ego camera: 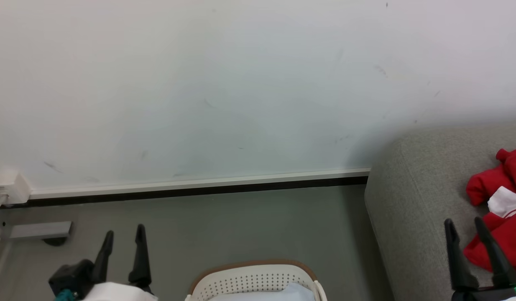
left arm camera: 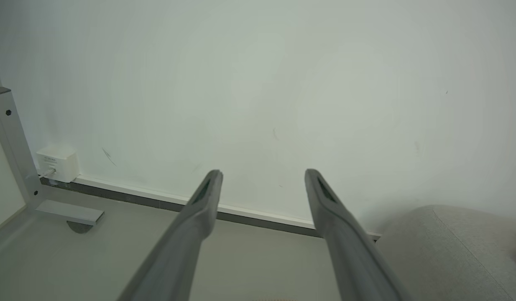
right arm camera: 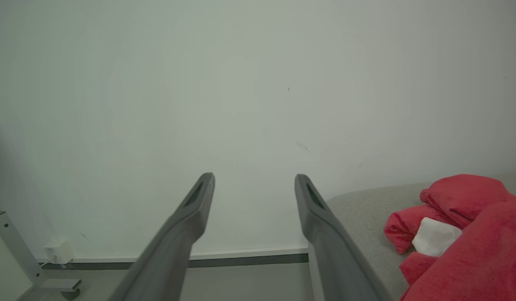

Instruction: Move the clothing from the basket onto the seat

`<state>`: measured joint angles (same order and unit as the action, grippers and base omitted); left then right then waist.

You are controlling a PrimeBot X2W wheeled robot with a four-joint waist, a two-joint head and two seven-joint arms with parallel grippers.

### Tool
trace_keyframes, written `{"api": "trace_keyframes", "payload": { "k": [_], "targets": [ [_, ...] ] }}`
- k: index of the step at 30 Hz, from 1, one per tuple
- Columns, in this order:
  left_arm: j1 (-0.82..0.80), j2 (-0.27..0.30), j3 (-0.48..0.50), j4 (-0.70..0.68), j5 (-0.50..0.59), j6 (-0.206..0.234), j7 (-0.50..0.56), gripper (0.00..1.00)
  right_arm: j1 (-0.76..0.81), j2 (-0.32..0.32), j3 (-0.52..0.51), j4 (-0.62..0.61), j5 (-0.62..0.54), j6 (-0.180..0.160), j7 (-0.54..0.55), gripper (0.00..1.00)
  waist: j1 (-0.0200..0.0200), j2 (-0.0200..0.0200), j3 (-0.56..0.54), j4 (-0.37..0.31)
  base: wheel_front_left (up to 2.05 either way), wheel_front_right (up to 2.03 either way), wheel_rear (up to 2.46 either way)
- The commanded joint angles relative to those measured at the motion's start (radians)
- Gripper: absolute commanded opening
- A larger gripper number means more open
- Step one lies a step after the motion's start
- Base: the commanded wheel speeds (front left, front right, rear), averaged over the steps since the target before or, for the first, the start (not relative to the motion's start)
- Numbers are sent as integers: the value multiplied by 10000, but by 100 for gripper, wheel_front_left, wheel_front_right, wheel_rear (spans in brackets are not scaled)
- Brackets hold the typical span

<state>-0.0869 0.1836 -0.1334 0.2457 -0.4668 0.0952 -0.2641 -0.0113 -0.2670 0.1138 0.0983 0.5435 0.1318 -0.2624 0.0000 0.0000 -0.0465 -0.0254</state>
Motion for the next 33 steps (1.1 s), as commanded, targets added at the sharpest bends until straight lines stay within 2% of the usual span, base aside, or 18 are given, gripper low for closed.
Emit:
{"api": "trace_keyframes", "payload": {
  "k": [1, 6, 16, 22, 33],
  "targets": [
    [200, -131, 119, -56, 382, -78, -2, 100, 168, 121, -4, -87, -82, -23, -28, 100, 0, 0, 16, 32, 0, 0, 0],
    [554, -644, 772, -116, 1418, -534, -2, 100, 301, 409, 351, -92, -461, -23, -28, 100, 0, 0, 44, 33, 0, 0, 0],
    [478, -1174, 1582, 145, 2293, -1316, -3, 100, -279, 615, 323, 430, -814, -23, -30, 100, 0, 0, 142, -31, 0, 0, 0],
    [288, -1268, 1736, 401, 2572, -1553, -3, 100, -670, 503, 455, 810, -769, -23, -30, 100, 0, 0, 203, -4, 0, 0, 0],
    [160, -1315, 1856, 576, 2514, -1704, -3, 100, -838, 453, 553, 980, -651, -23, -30, 100, 0, 0, 251, -8, 0, 0, 0]
  ]
}}
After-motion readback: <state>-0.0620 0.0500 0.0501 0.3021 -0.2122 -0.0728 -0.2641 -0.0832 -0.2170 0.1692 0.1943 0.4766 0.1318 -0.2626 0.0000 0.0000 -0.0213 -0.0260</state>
